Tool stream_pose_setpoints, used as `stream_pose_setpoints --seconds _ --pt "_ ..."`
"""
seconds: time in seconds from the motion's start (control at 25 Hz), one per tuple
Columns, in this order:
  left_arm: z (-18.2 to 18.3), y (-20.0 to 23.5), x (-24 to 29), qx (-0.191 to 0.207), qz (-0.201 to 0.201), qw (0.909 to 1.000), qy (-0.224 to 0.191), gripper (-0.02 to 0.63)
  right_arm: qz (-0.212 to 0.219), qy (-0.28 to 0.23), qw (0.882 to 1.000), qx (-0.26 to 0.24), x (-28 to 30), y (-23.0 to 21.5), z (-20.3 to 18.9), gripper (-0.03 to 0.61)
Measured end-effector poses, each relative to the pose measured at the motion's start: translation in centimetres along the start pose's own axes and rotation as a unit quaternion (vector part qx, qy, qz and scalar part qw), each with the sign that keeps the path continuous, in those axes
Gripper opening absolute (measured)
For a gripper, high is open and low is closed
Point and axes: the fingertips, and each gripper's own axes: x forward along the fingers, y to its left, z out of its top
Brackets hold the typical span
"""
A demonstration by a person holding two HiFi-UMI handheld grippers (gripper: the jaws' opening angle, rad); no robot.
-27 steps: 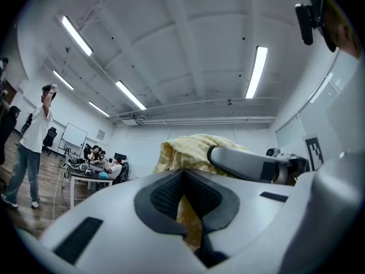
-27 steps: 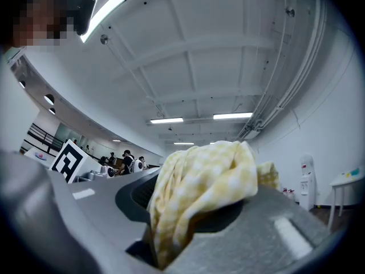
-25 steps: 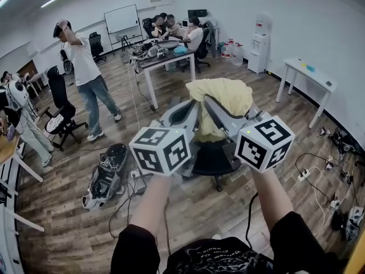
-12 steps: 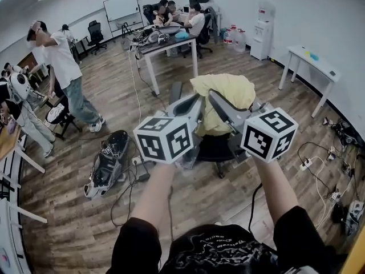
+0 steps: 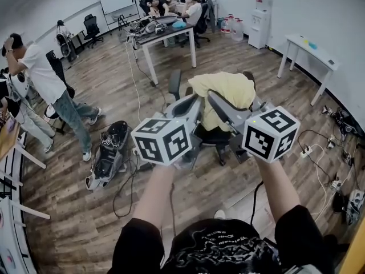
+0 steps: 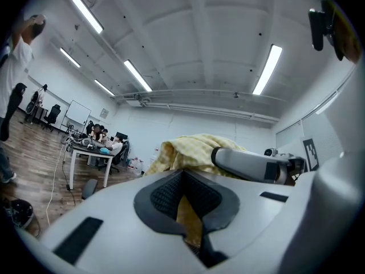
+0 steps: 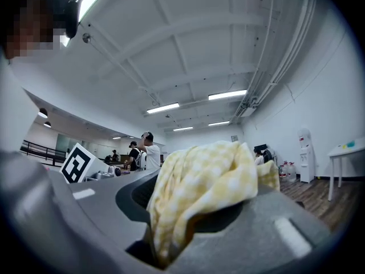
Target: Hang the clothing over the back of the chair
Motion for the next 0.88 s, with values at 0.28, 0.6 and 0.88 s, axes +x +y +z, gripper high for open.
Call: stream_pose_setpoints --seconds 0.28,0.6,0.88 --pt "-0.9 -1.1 -1.9 -0.017 -0.003 0.9998 0.013 0.011 -0.001 0.014 1.0 0.026 -1.3 1.6 -0.5 0.138" --pt "-3.8 -2.9 -4.9 -0.036 -0.014 0.9988 0.031 0.011 -0.015 0.029 0.999 0.04 -4.0 4.2 -2.9 0.138" --pt "-6.7 -3.8 -6.8 -0.052 -0.01 0.9975 0.047 0.011 -0.018 0.048 0.997 0.059 -5.9 5.6 -5.4 0.138"
